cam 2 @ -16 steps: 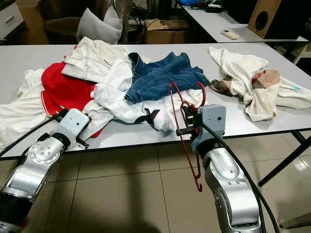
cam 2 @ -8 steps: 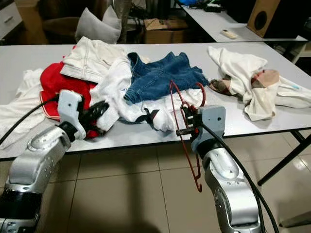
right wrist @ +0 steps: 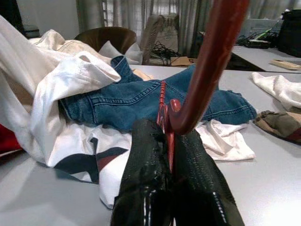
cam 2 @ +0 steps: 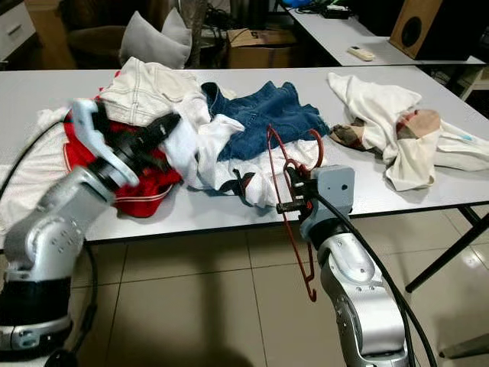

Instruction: Hang hanger

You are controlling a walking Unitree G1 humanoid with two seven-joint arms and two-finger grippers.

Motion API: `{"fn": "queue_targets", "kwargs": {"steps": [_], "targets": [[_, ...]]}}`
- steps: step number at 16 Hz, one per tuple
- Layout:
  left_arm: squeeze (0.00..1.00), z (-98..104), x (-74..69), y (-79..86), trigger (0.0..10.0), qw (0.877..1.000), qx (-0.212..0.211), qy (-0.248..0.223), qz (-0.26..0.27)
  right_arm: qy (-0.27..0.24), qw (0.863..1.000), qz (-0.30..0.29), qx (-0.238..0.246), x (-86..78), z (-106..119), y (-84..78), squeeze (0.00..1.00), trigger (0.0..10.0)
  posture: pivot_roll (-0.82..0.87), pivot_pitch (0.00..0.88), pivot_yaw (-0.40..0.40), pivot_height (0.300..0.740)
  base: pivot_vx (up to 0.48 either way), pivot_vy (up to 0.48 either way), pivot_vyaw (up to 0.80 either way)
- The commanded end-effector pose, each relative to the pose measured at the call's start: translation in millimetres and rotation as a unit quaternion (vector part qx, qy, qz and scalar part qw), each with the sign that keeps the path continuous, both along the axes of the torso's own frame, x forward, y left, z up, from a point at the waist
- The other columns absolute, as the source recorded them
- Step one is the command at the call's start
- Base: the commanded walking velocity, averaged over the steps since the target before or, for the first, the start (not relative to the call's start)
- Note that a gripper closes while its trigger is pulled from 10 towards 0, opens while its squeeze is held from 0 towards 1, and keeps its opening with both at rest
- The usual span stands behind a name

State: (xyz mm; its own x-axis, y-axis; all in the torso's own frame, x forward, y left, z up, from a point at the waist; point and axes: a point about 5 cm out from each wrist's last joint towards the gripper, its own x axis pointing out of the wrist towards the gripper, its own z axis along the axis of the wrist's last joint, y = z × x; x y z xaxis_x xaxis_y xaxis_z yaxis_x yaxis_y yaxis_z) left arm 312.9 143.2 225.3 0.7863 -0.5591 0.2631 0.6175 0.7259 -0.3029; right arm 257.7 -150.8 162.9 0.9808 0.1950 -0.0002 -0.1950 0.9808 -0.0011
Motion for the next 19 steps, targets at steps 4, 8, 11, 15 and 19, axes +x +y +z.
{"fn": "queue_targets", "kwargs": {"steps": [4,8,11,15,19], "targets": [[0.00,7.3,-1.3,4.8,0.0,1.000,0.006,-0.008,0.004,-0.006,1.000,-0.015,-0.002,0.2,0.5,-5.0,0.00,10.0,-0.13,0.000,0.008,0.740,0.000,0.000,0.00],[0.00,7.3,8.5,6.6,0.0,0.998,0.035,0.006,0.051,-0.034,0.991,0.124,0.038,-10.9,16.5,12.0,0.00,10.0,-0.13,0.000,0.010,0.740,0.000,0.000,0.00],[0.00,44.2,14.0,-0.1,0.0,0.999,-0.015,-0.027,0.024,-0.033,0.975,0.218,0.016,-26.3,22.4,3.6,0.00,10.0,-0.13,0.000,0.010,0.740,0.000,0.000,0.00],[0.00,74.2,19.7,1.7,0.0,0.995,-0.087,-0.038,0.010,-0.027,0.961,0.274,0.009,-33.9,28.7,-7.8,0.00,10.0,-0.13,0.000,0.011,0.740,0.000,0.000,0.00],[0.00,64.8,26.7,0.8,0.0,0.998,-0.032,-0.015,0.043,-0.049,0.954,0.293,0.044,-39.1,44.0,-21.8,0.00,10.0,-0.13,0.000,0.017,0.740,0.000,0.000,0.00]]}}
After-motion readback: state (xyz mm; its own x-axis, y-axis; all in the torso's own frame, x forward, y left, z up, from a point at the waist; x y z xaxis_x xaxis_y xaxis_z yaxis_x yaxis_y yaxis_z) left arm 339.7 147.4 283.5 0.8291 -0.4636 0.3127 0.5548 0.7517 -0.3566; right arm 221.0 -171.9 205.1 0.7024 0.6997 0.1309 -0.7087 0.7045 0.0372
